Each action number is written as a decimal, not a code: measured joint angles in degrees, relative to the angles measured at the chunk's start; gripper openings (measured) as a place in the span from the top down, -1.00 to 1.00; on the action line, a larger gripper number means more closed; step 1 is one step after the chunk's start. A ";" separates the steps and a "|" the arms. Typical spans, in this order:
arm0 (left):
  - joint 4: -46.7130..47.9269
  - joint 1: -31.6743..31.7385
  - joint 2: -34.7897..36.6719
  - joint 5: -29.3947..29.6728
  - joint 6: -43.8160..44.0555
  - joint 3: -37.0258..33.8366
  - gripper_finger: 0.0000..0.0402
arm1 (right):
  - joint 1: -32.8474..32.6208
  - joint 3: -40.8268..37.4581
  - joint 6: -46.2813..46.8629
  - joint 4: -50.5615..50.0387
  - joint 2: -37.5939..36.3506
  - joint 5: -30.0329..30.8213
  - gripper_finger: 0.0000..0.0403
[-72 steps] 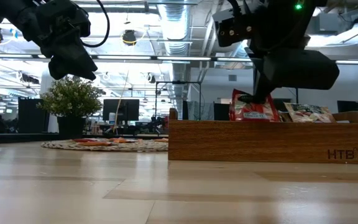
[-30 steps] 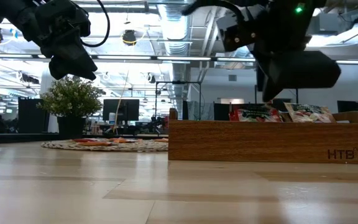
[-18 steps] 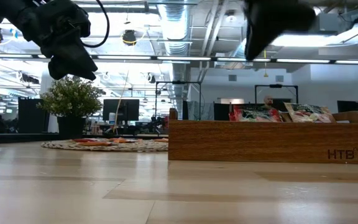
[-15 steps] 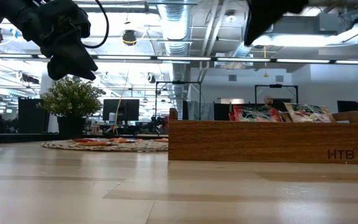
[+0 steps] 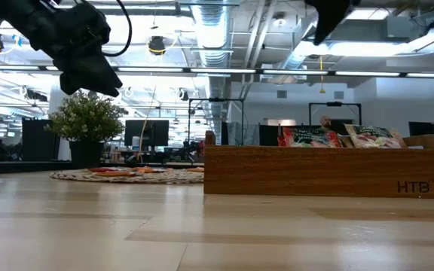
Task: Pick & Place Tea
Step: Put the red tea bag into the middle slot of the wooden organizer
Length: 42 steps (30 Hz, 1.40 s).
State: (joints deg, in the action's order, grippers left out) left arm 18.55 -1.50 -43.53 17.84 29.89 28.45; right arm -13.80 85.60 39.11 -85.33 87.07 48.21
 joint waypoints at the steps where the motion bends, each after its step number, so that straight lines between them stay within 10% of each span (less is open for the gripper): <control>1: -0.33 0.19 0.00 1.10 -1.00 0.00 0.27 | 0.83 -1.59 0.00 1.40 -1.44 -0.02 0.89; 15: 7.52 16.95 -11.75 -3.92 -19.82 7.93 0.27 | 7.45 -18.60 -0.02 21.97 -15.98 -0.70 0.94; 24: 20.03 32.22 -27.00 -13.70 -30.93 17.84 0.27 | 7.95 -20.42 -0.04 22.87 -16.99 -3.28 0.95; 42: 23.56 43.02 -37.93 -22.82 -36.74 25.14 0.12 | 7.95 -20.42 -0.73 20.99 -16.97 -2.78 0.95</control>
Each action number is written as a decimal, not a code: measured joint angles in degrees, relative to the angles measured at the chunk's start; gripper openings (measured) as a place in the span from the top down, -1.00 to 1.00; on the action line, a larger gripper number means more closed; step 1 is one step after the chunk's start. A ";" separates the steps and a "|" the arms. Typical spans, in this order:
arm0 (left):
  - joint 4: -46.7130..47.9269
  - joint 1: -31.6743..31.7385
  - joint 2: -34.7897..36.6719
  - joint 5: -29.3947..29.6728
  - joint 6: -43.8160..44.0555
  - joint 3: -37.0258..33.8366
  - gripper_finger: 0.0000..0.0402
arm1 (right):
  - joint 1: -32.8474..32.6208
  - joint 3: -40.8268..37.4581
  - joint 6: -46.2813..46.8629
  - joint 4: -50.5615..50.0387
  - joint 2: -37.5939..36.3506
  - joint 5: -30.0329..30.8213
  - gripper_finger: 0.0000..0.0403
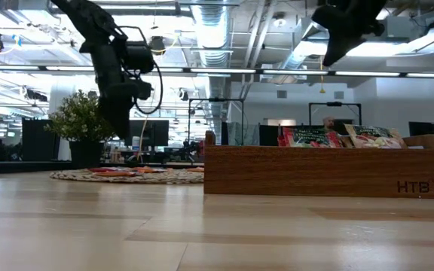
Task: Pick & Place Tea
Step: Put the red tea bag into the middle slot of the wooden organizer
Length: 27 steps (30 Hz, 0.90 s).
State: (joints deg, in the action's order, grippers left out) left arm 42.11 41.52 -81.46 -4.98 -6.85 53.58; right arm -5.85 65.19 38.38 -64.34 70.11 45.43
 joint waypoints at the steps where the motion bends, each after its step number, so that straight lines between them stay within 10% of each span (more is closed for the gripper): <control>1: 0.00 0.31 -0.60 -0.13 0.00 0.01 0.08 | 0.00 -0.09 -0.11 -0.17 0.00 0.00 0.95; 14: 2.50 1.26 -5.19 1.42 -3.05 0.00 -0.57 | 0.00 -6.94 -0.86 8.77 -0.15 -0.59 0.95; 27: -0.23 1.24 -5.96 3.96 -9.44 0.00 -0.63 | 0.00 -7.10 -0.86 11.33 -0.15 -0.90 0.95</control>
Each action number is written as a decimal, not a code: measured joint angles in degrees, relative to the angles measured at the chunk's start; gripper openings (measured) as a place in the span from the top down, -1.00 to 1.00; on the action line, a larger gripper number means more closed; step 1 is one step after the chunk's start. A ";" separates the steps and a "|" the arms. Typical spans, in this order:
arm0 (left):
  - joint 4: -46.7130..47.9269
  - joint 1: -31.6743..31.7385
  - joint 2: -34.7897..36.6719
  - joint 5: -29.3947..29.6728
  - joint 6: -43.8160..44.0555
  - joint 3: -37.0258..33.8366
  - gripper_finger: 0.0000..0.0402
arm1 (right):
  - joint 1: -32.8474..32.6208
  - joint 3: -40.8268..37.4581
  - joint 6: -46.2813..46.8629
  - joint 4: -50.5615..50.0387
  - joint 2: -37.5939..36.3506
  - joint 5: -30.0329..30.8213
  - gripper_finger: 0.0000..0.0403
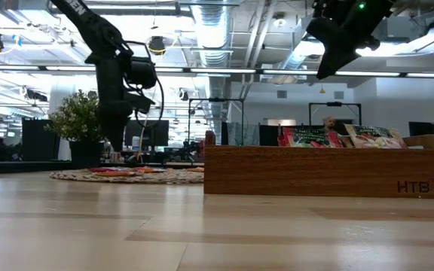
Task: Pick & Place Tea
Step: Put the red tea bag into the middle slot of the wooden organizer
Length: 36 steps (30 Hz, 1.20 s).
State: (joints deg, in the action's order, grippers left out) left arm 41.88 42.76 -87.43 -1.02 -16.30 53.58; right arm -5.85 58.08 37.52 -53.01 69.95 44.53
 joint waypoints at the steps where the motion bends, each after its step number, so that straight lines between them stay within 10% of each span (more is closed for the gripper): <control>1: -0.41 0.00 -0.50 0.00 -0.18 0.00 -0.63 | 0.00 0.00 0.00 0.00 0.00 -0.02 0.95; 36: 0.84 -0.13 -9.09 0.79 -0.96 0.00 -0.02 | -0.15 0.00 -0.48 0.00 0.00 -1.24 0.95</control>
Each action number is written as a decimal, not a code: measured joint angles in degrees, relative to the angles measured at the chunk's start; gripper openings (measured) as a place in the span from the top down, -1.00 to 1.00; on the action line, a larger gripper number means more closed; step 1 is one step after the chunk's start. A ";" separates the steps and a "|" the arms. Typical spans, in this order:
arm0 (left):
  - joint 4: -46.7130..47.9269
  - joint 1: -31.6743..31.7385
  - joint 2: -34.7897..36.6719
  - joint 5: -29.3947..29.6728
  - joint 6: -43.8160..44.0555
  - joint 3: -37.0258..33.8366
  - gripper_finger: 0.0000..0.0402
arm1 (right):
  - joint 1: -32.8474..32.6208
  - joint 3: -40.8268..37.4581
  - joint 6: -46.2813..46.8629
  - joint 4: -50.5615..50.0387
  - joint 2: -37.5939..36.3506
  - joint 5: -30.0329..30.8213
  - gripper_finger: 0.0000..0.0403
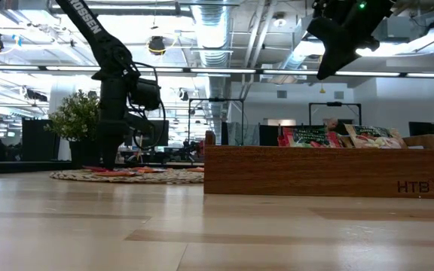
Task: Pick & Place Tea
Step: Put the red tea bag into the middle slot of the wooden organizer
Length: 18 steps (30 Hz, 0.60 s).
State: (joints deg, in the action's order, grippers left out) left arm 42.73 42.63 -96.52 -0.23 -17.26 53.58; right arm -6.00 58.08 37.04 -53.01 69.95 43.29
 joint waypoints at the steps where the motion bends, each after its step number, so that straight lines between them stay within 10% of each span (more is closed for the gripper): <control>1: 0.06 0.00 0.05 0.02 0.00 0.00 0.01 | 0.00 0.00 0.00 0.00 0.00 0.00 0.95; 18: 1.71 -1.28 0.14 -0.52 -0.31 3.72 0.78 | 0.00 0.00 0.02 0.41 0.00 0.00 0.95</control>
State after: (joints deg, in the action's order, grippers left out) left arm 44.44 41.35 -96.38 -0.75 -17.56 57.30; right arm -6.00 58.08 37.06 -52.60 69.95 43.29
